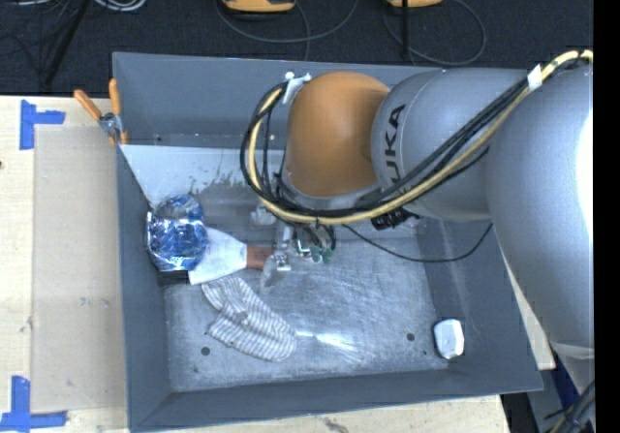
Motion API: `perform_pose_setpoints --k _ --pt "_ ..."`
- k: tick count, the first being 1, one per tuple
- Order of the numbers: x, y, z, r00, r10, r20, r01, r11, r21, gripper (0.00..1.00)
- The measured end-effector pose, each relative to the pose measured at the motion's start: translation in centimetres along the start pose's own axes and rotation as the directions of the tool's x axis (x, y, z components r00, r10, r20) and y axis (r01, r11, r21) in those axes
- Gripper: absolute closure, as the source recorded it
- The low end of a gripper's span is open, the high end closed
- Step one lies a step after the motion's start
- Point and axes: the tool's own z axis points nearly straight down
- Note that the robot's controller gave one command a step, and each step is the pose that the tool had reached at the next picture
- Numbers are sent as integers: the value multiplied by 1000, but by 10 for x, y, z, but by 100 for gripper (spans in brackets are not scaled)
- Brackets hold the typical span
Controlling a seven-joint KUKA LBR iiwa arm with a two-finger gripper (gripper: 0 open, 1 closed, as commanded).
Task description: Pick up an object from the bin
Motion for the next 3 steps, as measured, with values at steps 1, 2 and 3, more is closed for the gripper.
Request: perform_pose_setpoints --k 1,2,3 --pt "-2 -1 -5 1000 2 8 -2 1000 -1 0" --pt "-8 2 37 999 -35 16 35 999 -2 0" --pt "-12 2 59 1000 22 4 -22 1000 0 0"
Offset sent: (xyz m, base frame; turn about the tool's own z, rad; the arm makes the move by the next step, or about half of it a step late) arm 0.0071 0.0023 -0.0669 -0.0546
